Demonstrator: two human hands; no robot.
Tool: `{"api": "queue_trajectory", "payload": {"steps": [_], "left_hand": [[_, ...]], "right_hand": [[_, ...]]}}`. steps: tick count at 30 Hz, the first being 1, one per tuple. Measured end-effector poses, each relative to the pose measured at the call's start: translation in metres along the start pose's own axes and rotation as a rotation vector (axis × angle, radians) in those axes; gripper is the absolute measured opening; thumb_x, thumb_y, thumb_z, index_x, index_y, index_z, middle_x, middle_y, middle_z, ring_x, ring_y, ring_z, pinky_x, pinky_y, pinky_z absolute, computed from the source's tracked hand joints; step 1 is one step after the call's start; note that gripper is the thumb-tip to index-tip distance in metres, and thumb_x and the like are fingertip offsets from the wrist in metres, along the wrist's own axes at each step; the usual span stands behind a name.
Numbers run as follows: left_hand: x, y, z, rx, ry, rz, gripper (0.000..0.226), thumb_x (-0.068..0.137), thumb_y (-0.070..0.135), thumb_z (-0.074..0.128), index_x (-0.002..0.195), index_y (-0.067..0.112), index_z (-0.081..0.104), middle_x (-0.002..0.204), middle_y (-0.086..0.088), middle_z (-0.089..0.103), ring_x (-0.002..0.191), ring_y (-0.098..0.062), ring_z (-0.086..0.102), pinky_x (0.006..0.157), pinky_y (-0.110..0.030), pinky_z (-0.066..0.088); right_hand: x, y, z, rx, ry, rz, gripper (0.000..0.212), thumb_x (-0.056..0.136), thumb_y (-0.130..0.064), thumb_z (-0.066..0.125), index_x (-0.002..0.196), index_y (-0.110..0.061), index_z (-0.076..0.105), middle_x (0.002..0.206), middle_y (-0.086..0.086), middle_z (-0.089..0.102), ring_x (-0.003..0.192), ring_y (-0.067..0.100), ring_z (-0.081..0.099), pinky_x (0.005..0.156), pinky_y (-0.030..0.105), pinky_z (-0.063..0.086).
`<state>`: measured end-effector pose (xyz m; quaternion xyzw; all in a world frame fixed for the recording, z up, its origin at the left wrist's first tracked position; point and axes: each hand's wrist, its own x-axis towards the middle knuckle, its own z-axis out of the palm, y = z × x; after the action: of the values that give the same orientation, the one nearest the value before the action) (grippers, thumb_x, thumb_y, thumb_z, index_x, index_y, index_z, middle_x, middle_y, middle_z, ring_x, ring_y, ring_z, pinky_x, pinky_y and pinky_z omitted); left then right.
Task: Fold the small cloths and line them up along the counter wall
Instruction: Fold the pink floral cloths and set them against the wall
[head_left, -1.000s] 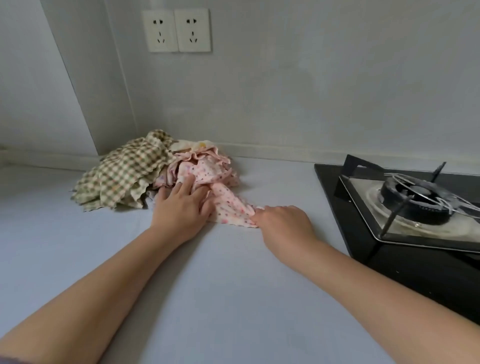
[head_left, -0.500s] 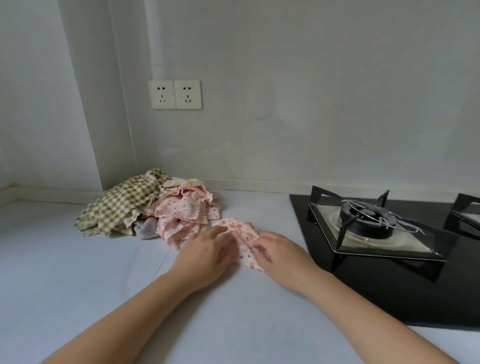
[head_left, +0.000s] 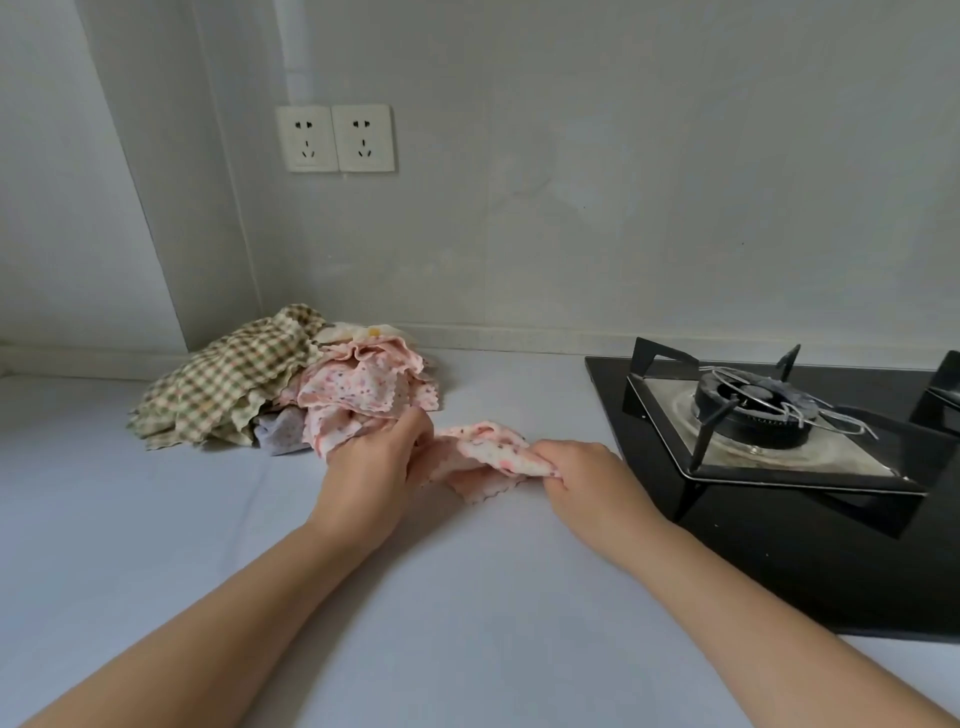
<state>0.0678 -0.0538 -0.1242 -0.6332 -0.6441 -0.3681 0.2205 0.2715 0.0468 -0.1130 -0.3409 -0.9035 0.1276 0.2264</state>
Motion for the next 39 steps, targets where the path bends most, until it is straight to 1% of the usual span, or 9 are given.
{"api": "queue_trajectory", "payload": {"steps": [5,8,12,18,23,26,29,34,39], "left_hand": [[0.005,-0.01,-0.011,0.133,-0.101,0.184,0.02,0.083,0.021,0.072,0.101,0.014,0.066,0.087,0.0,0.062,0.068,-0.025,0.063,0.055,-0.027,0.045],[0.01,-0.014,-0.015,-0.057,-0.036,-0.107,0.011,0.079,0.003,0.071,0.088,0.01,0.07,0.088,0.0,0.056,0.07,-0.02,0.057,0.06,-0.024,0.041],[0.021,-0.011,-0.029,-0.729,0.067,-0.644,0.017,0.089,0.0,0.057,0.078,0.012,0.059,0.068,0.007,0.053,0.061,-0.012,0.047,0.054,-0.02,0.04],[0.036,0.008,-0.049,-1.066,0.075,-0.849,0.017,0.097,0.013,0.048,0.092,0.011,0.064,0.081,-0.013,0.063,0.067,-0.018,0.06,0.062,-0.029,0.049],[0.042,0.013,-0.057,-0.964,0.058,-0.887,0.018,0.097,0.021,0.051,0.095,0.011,0.065,0.09,-0.011,0.069,0.075,-0.02,0.063,0.065,-0.03,0.051],[0.034,0.0,-0.047,-0.616,0.047,-0.864,0.018,0.095,0.02,0.055,0.113,0.018,0.057,0.113,-0.011,0.062,0.081,-0.019,0.06,0.062,-0.029,0.048],[0.026,-0.008,-0.039,-0.28,-0.131,-0.696,0.049,0.09,0.017,0.06,0.136,0.015,0.041,0.138,-0.008,0.048,0.118,-0.024,0.052,0.092,-0.036,0.045],[0.019,0.017,-0.036,-0.072,-0.476,-0.289,0.007,0.092,0.024,0.053,0.089,0.027,0.059,0.071,0.013,0.064,0.064,0.0,0.06,0.061,-0.022,0.045],[0.007,0.027,-0.016,0.099,-0.623,-0.182,0.051,0.091,0.06,0.041,0.13,0.028,0.042,0.12,0.004,0.061,0.108,-0.02,0.056,0.085,-0.031,0.045]], "right_hand": [[0.0,0.011,-0.007,0.191,0.237,0.124,0.029,0.082,-0.001,0.053,0.098,-0.019,0.069,0.083,-0.005,0.067,0.079,0.017,0.061,0.071,0.028,0.05],[0.001,0.009,-0.015,0.414,0.293,0.207,0.014,0.081,-0.003,0.06,0.079,-0.014,0.067,0.069,-0.01,0.062,0.067,0.006,0.056,0.058,0.013,0.04],[0.001,0.006,-0.032,0.941,0.232,0.272,0.011,0.083,-0.007,0.061,0.078,-0.012,0.069,0.081,0.003,0.068,0.077,0.013,0.061,0.072,0.027,0.046],[-0.006,-0.003,-0.05,1.44,0.168,0.406,0.012,0.091,-0.015,0.058,0.097,-0.011,0.067,0.088,0.009,0.073,0.074,0.019,0.071,0.061,0.029,0.056],[-0.006,0.005,-0.052,1.352,0.196,0.44,0.015,0.091,-0.018,0.06,0.102,-0.013,0.068,0.079,0.002,0.074,0.066,0.012,0.071,0.05,0.019,0.052],[0.0,0.015,-0.037,1.144,0.265,0.506,0.031,0.091,-0.012,0.061,0.122,-0.015,0.061,0.109,0.006,0.069,0.091,0.016,0.068,0.073,0.029,0.054],[0.001,0.017,-0.029,0.726,0.274,0.391,0.047,0.091,-0.005,0.054,0.135,-0.018,0.049,0.132,-0.001,0.054,0.118,0.013,0.053,0.103,0.035,0.043],[-0.008,0.004,-0.021,0.37,0.129,0.13,0.022,0.09,-0.006,0.053,0.098,-0.023,0.064,0.087,-0.005,0.066,0.062,0.004,0.062,0.059,0.013,0.047],[-0.008,0.0,-0.008,0.172,-0.033,0.105,0.026,0.091,-0.033,0.057,0.116,-0.026,0.061,0.102,-0.012,0.066,0.092,0.001,0.061,0.088,0.023,0.046]]}}
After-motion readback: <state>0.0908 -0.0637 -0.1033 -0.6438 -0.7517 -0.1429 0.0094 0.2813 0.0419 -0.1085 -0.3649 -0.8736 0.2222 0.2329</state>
